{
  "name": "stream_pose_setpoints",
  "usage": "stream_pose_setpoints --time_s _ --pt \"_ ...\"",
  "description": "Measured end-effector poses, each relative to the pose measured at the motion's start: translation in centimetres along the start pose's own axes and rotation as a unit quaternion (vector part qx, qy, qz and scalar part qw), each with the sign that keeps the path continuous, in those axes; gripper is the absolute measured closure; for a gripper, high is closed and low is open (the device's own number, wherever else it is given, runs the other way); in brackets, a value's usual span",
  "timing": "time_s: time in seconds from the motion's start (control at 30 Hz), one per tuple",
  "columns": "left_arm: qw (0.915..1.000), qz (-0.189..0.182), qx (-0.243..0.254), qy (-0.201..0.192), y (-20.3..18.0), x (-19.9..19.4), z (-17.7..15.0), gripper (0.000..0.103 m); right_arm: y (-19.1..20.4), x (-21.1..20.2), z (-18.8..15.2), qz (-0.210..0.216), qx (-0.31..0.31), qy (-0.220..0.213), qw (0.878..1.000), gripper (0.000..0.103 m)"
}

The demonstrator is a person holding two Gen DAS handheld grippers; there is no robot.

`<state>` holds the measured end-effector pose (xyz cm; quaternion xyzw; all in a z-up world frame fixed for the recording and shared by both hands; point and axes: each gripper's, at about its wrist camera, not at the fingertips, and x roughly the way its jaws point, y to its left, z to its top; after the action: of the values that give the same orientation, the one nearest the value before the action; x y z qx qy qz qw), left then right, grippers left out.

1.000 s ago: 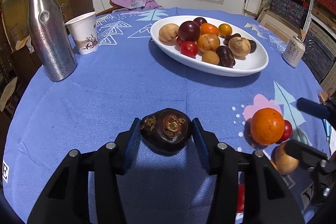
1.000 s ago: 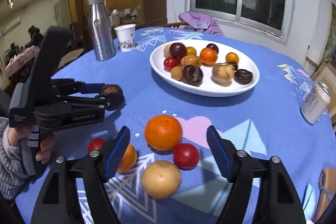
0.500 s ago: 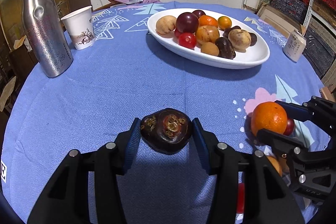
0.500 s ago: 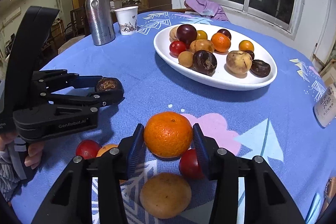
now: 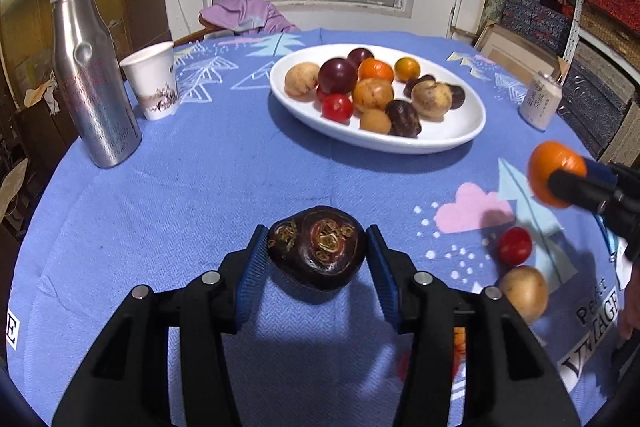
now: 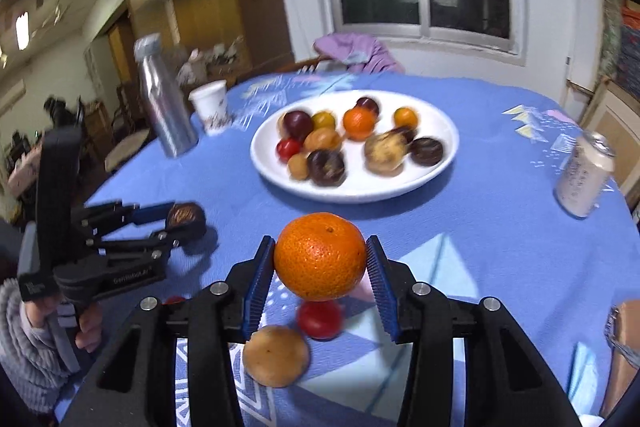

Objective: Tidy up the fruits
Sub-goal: 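Carry the mangosteen and orange onto the white plate and release both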

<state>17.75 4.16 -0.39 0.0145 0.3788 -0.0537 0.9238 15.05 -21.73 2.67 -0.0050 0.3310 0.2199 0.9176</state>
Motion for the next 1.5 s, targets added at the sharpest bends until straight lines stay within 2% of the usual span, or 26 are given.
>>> stream_pose_setpoints --time_s 0.1,0.23,0.3,0.47,0.57,0.73,0.87,1.27,1.33,1.37,1.5 --pt "0.9999 -0.003 -0.001 -0.014 -0.4 -1.1 1.5 0.054 -1.3 -2.6 1.0 -0.003 0.027 -0.040 0.999 0.056" --pt "0.9991 0.002 0.009 -0.042 -1.7 -2.2 5.9 0.054 -2.2 -4.5 4.4 -0.008 0.036 -0.076 0.996 0.056" --pt "0.9987 -0.004 0.008 -0.051 -2.3 -2.3 8.2 0.054 -2.5 -4.7 6.5 -0.012 0.038 -0.088 0.995 0.056" --pt "0.9969 -0.023 -0.002 -0.076 -3.8 -1.8 12.2 0.054 -3.0 -3.0 10.9 0.010 0.059 -0.103 0.993 0.056" --pt "0.9973 -0.023 -0.003 -0.070 -3.8 0.2 12.7 0.054 -3.3 0.3 11.6 0.021 0.066 -0.083 0.994 0.056" --pt "0.9997 -0.012 0.000 -0.022 -2.8 5.3 12.0 0.054 -3.3 6.8 10.4 0.006 0.052 -0.017 0.998 0.056" --pt "0.9999 -0.011 -0.002 0.004 -2.1 7.9 11.4 0.054 -3.8 9.7 9.5 0.002 0.054 0.018 0.998 0.056" --pt "0.9998 -0.001 0.013 0.014 -2.5 9.1 10.6 0.054 -3.6 12.4 7.6 0.005 0.057 0.078 0.995 0.055" --pt "0.9998 0.006 0.018 0.009 -2.6 9.1 10.6 0.052 -3.9 12.3 7.8 0.010 0.072 0.077 0.994 0.051" --pt "0.9997 0.010 0.020 0.006 -2.7 8.8 10.6 0.048 -4.0 12.0 7.9 0.015 0.076 0.074 0.994 0.050" --pt "0.9997 0.011 0.014 -0.014 -2.6 7.4 11.1 0.040 -4.3 10.2 8.8 0.009 0.076 0.045 0.996 0.050"
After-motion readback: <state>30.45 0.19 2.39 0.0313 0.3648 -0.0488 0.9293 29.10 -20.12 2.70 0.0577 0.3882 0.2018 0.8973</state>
